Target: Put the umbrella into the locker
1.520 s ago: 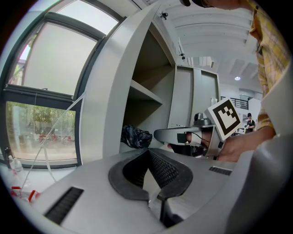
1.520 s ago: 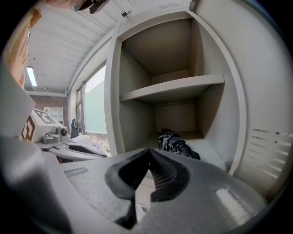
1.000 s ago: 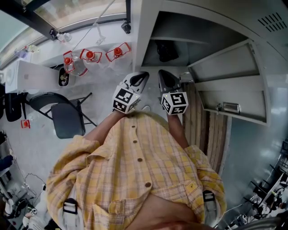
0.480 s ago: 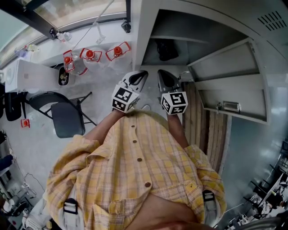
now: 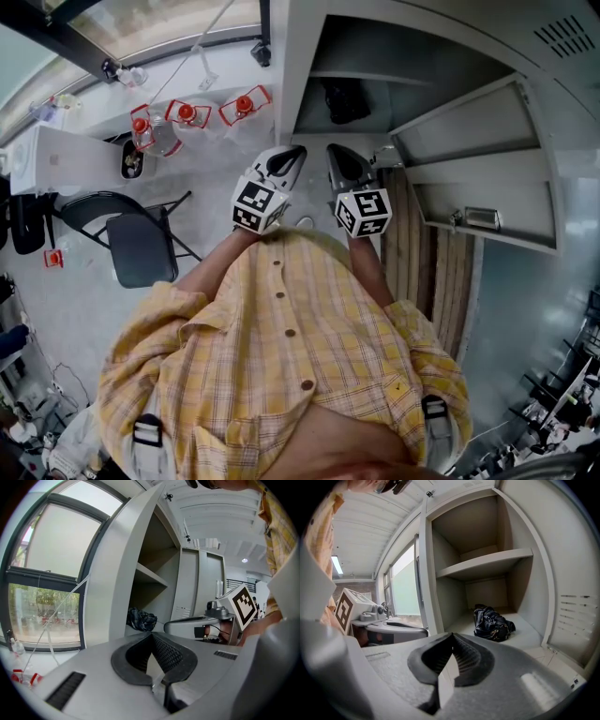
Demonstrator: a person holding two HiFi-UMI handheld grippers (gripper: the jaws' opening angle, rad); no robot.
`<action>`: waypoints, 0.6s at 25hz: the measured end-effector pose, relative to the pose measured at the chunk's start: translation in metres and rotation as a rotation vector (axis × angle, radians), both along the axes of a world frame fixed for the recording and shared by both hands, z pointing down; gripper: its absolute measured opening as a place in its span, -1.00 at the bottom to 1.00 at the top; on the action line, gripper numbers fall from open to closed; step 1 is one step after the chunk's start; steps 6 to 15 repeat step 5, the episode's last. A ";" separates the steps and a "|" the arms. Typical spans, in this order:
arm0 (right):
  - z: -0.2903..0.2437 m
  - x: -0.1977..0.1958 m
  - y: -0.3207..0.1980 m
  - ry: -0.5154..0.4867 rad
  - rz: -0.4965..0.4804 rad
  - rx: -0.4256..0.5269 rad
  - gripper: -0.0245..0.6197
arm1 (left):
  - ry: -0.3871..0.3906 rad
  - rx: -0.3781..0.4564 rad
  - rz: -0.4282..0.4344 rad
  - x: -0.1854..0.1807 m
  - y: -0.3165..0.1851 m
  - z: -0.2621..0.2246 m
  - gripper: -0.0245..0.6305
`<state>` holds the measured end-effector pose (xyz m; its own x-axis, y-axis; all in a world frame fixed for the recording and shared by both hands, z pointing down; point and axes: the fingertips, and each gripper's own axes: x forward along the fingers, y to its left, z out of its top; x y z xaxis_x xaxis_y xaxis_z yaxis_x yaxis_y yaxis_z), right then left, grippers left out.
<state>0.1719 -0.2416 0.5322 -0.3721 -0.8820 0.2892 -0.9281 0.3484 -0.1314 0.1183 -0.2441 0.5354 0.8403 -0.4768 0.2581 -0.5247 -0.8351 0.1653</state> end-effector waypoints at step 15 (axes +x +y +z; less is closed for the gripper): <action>0.002 0.000 0.001 -0.003 -0.004 -0.006 -0.93 | -0.001 -0.017 0.019 0.001 0.005 0.008 -0.91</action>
